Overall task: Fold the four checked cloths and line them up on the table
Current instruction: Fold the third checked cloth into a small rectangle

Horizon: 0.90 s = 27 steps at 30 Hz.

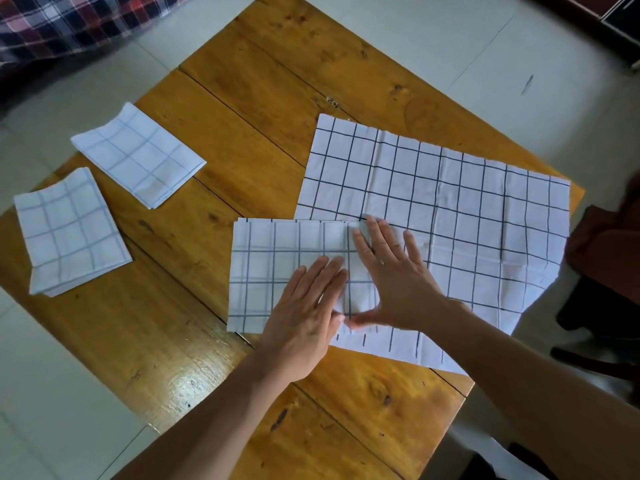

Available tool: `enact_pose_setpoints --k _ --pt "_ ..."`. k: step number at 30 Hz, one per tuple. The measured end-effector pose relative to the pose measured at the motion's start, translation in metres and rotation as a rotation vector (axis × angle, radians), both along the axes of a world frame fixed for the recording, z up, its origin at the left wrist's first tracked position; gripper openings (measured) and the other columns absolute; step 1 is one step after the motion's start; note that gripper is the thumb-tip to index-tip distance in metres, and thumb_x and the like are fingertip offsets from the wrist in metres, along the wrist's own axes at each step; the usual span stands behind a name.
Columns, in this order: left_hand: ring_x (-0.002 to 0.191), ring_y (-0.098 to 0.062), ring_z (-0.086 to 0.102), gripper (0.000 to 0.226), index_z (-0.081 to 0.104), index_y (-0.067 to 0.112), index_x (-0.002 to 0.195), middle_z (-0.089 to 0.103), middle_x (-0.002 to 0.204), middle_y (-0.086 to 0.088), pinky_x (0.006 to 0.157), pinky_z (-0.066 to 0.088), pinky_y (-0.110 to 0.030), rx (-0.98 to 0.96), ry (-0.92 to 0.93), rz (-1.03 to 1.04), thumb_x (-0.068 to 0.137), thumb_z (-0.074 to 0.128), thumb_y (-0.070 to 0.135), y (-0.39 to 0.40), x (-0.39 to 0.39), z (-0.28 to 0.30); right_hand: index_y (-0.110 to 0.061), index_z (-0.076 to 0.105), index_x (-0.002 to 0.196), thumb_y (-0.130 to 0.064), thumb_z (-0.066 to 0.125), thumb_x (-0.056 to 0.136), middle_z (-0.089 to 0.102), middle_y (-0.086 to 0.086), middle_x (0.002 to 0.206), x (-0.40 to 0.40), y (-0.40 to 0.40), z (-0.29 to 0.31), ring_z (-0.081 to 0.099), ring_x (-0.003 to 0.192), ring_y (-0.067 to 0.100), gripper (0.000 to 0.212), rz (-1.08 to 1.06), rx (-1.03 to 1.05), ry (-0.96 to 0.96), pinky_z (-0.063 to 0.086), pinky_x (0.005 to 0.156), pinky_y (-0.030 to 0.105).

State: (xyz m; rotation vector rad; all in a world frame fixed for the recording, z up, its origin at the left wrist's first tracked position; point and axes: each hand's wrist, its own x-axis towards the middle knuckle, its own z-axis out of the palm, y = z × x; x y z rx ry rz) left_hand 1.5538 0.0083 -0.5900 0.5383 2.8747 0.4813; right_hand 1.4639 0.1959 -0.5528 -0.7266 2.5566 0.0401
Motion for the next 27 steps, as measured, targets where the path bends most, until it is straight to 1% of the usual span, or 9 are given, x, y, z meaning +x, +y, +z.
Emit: enact_pose_setpoints --k 4,7,11,15,18,20,22,25,27 --pt "0.154 -0.022 0.006 0.063 0.024 0.012 0.156 0.013 0.166 -0.006 0.123 0.021 -0.047 -0.013 0.007 0.003 0.101 0.036 0.039 0.000 -0.001 0.001 -0.037 -0.017 0.153 -0.082 0.053 0.073 -0.030 0.007 0.159 0.013 0.015 0.002 -0.029 0.146 0.027 0.116 0.008 -0.056 -0.024 -0.011 0.120 0.052" --pt "0.154 -0.023 0.005 0.063 0.022 0.012 0.157 0.011 0.166 -0.007 0.123 0.020 -0.047 -0.011 0.009 -0.002 0.101 0.035 0.038 0.000 -0.001 0.000 -0.040 -0.017 0.152 -0.076 0.050 0.080 -0.033 0.001 0.158 0.018 0.030 0.003 -0.033 0.144 0.023 0.105 0.011 -0.051 -0.036 -0.011 0.120 0.053" --pt "0.154 -0.022 0.003 0.063 0.022 0.012 0.157 0.011 0.167 -0.006 0.123 0.019 -0.046 -0.004 0.000 -0.001 0.100 0.037 0.038 0.000 0.000 0.001 -0.039 -0.021 0.151 -0.072 0.051 0.081 -0.036 0.001 0.157 0.016 0.036 0.007 -0.036 0.143 0.023 0.105 0.050 -0.026 -0.069 -0.012 0.120 0.052" --pt "0.154 -0.021 0.001 0.064 0.022 0.013 0.156 0.009 0.167 -0.005 0.124 0.018 -0.047 -0.010 -0.025 -0.008 0.100 0.038 0.039 -0.001 -0.002 0.003 -0.038 -0.018 0.152 -0.067 0.062 0.079 -0.035 0.003 0.157 0.013 0.036 0.013 -0.034 0.144 0.024 0.113 0.057 -0.012 -0.097 -0.014 0.119 0.052" --pt "0.154 -0.021 0.001 0.064 0.020 0.013 0.157 0.008 0.167 -0.005 0.124 0.017 -0.047 -0.018 -0.030 -0.006 0.101 0.036 0.039 -0.001 -0.002 0.003 -0.032 -0.018 0.152 -0.067 0.067 0.076 -0.033 0.009 0.157 0.017 0.027 0.020 -0.032 0.144 0.029 0.119 0.080 0.031 -0.056 -0.013 0.119 0.054" --pt "0.154 -0.021 -0.001 0.066 0.015 0.013 0.158 0.006 0.167 -0.006 0.124 0.015 -0.046 -0.028 -0.026 -0.003 0.102 0.037 0.040 0.001 -0.002 0.003 -0.027 -0.012 0.154 -0.069 0.065 0.076 -0.027 0.010 0.159 0.024 0.012 0.024 -0.028 0.146 0.028 0.117 0.087 -0.044 -0.010 -0.014 0.119 0.050" --pt "0.154 -0.020 -0.002 0.070 0.010 0.014 0.159 0.005 0.167 -0.006 0.125 0.013 -0.045 -0.021 -0.034 0.008 0.102 0.043 0.039 0.001 -0.002 0.003 -0.022 -0.005 0.157 -0.064 0.063 0.082 -0.018 0.006 0.162 0.033 -0.003 0.022 -0.022 0.148 0.022 0.109 0.085 -0.163 -0.005 -0.011 0.121 0.043" --pt "0.154 -0.017 -0.005 0.075 0.009 0.017 0.159 0.008 0.167 -0.003 0.125 0.009 -0.043 0.037 -0.064 0.014 0.100 0.050 0.039 0.001 -0.004 0.007 -0.021 -0.010 0.155 -0.052 0.064 0.088 -0.017 -0.004 0.163 0.042 -0.012 0.011 -0.022 0.148 0.008 0.105 0.025 -0.255 -0.087 -0.004 0.124 0.033" --pt "0.153 -0.015 -0.010 0.075 0.008 0.020 0.159 0.005 0.167 0.000 0.125 0.004 -0.041 0.058 -0.073 0.008 0.100 0.049 0.040 0.000 -0.005 0.007 -0.025 -0.014 0.154 -0.050 0.064 0.088 -0.020 -0.010 0.161 0.044 -0.010 0.006 -0.024 0.145 0.002 0.106 -0.027 -0.268 -0.116 -0.004 0.122 0.027"
